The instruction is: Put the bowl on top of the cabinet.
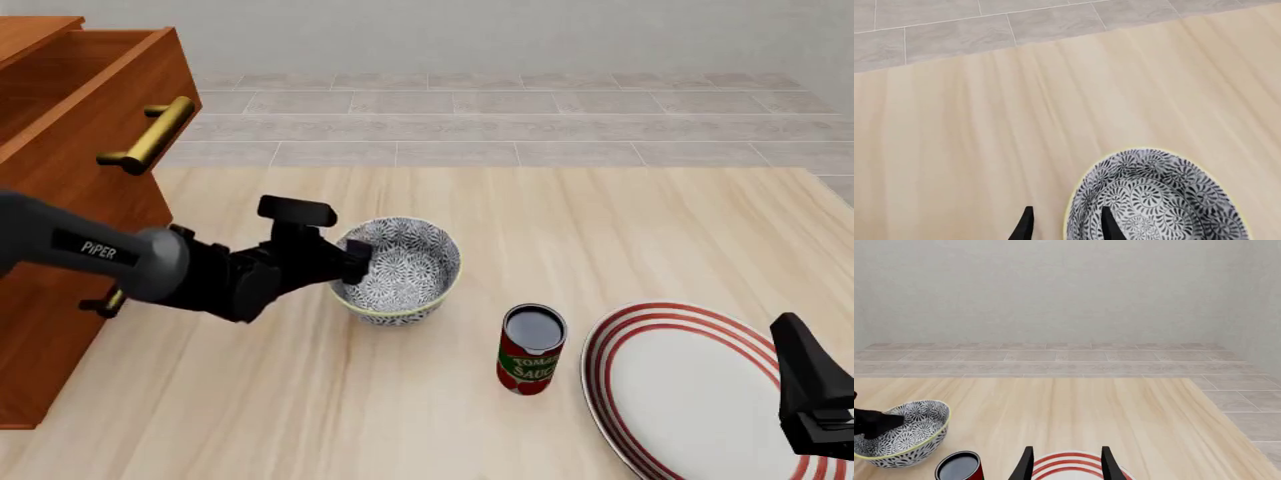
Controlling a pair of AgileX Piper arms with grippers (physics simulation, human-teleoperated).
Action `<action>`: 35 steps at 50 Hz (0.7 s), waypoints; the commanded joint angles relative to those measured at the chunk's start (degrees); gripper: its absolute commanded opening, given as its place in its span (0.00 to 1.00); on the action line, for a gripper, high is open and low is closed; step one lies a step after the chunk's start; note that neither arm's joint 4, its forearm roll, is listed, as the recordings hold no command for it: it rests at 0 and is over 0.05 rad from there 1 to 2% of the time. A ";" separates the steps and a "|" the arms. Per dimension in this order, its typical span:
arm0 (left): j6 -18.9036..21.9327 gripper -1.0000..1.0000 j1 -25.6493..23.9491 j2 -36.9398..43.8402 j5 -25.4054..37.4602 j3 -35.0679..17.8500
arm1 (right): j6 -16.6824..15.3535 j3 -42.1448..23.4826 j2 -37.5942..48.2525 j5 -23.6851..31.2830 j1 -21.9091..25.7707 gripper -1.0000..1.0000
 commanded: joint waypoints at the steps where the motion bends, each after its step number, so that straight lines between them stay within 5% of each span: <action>1: 0.20 1.00 -0.01 2.18 1.69 -1.15 | -0.02 0.00 -0.01 0.00 0.00 1.00; 15: -0.26 1.00 -1.59 4.07 4.56 -3.62 | -0.01 0.00 -0.01 0.00 0.00 1.00; 16: 1.28 0.00 -0.72 3.56 4.30 -3.22 | 0.01 0.00 0.00 0.00 -0.02 1.00; 35: 1.70 0.00 -0.48 -4.49 3.39 2.30 | 0.00 0.00 0.00 0.00 0.01 1.00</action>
